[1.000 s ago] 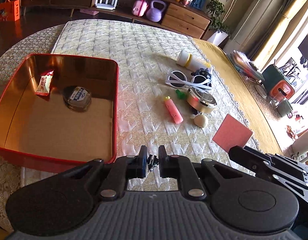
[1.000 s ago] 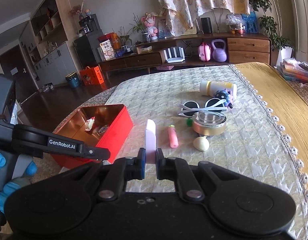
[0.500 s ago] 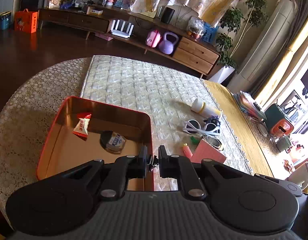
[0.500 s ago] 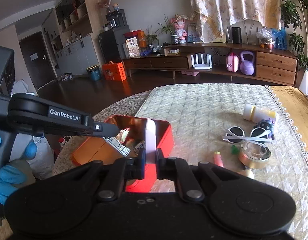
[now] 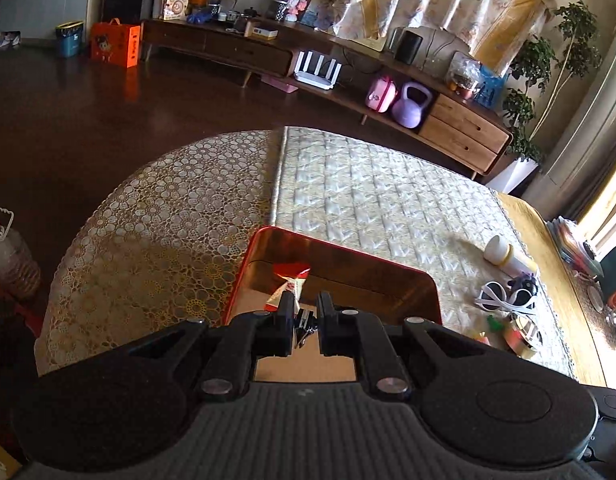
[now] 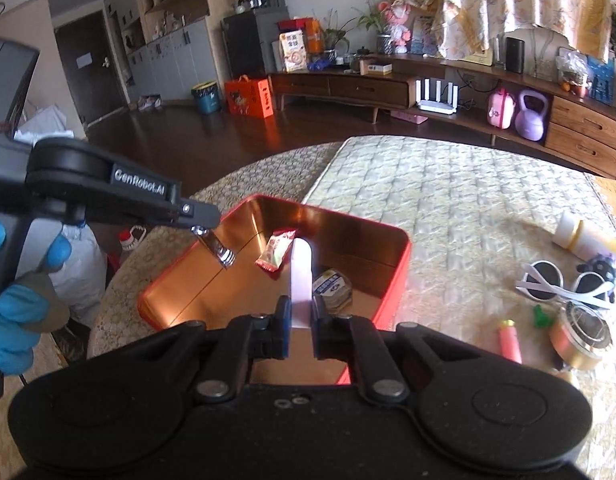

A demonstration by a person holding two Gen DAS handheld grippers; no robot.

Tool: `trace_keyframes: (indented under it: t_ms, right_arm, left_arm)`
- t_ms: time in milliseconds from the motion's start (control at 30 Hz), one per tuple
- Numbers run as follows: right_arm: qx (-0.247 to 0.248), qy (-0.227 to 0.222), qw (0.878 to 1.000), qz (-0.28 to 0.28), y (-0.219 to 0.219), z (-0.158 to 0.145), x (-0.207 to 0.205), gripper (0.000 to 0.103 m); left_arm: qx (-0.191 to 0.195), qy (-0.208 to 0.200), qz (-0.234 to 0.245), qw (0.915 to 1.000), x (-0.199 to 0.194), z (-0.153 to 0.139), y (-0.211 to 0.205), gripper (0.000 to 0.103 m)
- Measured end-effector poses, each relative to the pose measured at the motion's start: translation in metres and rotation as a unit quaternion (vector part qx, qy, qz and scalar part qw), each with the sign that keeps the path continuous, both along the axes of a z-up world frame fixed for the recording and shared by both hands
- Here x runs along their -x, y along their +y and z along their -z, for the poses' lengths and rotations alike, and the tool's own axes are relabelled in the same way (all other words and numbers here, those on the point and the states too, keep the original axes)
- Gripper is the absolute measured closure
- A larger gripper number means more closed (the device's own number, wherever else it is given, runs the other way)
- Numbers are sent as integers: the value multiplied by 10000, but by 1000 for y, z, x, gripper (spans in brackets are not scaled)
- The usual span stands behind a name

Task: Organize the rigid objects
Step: 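Carry the clipper and comb into the red tin box and release them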

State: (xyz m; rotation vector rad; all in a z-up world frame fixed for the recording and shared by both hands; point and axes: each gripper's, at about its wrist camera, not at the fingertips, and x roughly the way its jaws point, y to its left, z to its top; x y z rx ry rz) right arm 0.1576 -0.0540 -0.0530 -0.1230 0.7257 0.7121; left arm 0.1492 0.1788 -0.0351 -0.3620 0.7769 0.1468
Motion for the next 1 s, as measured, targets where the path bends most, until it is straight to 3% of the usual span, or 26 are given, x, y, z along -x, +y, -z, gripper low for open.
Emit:
trace_keyframes:
  t_ms: [500,833,1000]
  right_arm:
    - [948,-129,9949,-310,45,36,-12,93]
    - [965,-117,9946,-363,49,42,-14,93]
    - [894,-40,9954,-355,47,42,-14,93]
  left_arm:
    - [-343,8,-19,9994,-27,31,3,92]
    - [-289,-4,37,9996,-25,44,3,92]
    - [-285,206,178,9992,-17,44,1,92]
